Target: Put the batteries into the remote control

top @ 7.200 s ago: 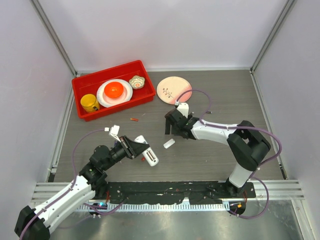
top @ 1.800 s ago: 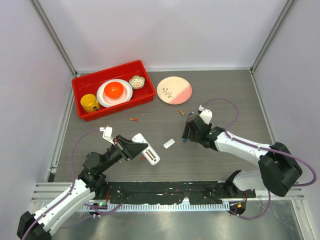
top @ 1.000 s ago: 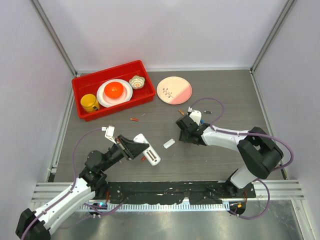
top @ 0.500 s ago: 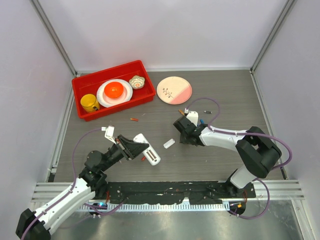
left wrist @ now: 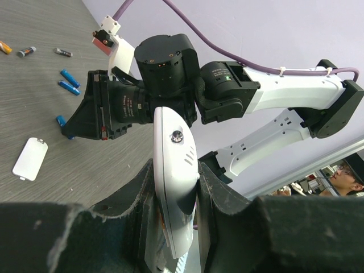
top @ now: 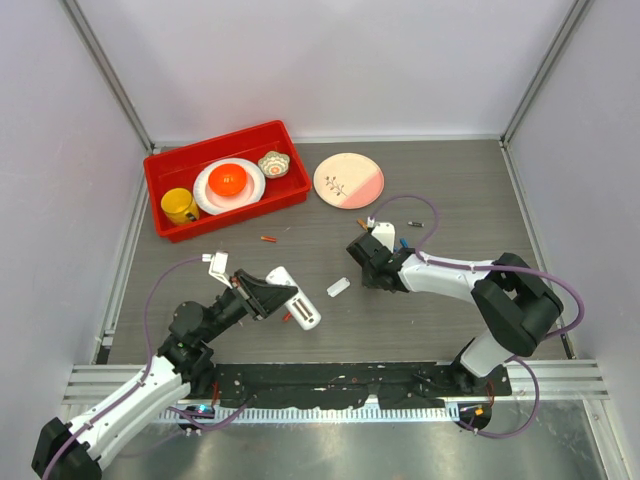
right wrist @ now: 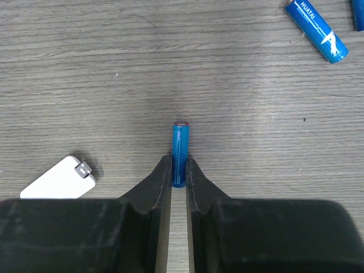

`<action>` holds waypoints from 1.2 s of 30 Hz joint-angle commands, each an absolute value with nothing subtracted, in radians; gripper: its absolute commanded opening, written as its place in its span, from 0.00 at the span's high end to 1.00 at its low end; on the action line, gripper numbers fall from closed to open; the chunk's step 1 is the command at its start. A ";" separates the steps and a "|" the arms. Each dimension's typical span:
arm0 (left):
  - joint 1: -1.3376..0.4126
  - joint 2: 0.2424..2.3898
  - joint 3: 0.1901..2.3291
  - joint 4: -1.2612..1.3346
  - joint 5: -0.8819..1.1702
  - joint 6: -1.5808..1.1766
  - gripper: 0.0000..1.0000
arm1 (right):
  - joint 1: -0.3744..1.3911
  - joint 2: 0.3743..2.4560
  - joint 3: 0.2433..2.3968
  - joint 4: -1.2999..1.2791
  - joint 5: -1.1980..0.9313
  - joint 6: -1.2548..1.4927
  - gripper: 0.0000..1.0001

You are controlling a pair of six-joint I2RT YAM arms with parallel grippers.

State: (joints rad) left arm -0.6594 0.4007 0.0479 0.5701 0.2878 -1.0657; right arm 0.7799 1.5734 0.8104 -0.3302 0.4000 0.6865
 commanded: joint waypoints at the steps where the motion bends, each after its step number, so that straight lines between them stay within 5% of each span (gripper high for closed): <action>1: -0.663 0.397 -0.048 0.615 0.281 -1.049 1.00 | 0.787 1.588 0.825 -0.373 0.428 0.680 0.83; 5: -0.663 0.400 -0.046 0.614 0.278 -1.049 1.00 | 0.787 1.597 0.828 -0.373 0.413 0.677 0.87; 7: -0.663 0.403 -0.046 0.612 0.272 -1.051 1.00 | 0.784 1.601 0.831 -0.377 0.402 0.676 0.99; 15: -0.663 0.523 0.021 0.701 0.193 -1.054 1.00 | 0.784 1.404 0.949 -0.521 0.223 0.597 0.99; 23: -0.664 0.882 0.097 0.997 0.230 -1.106 1.00 | 0.814 1.194 1.164 -0.825 0.091 0.439 0.99; 36: -0.669 1.228 0.149 1.458 0.350 -1.213 1.00 | 0.974 1.241 1.270 -0.934 -0.132 0.367 0.99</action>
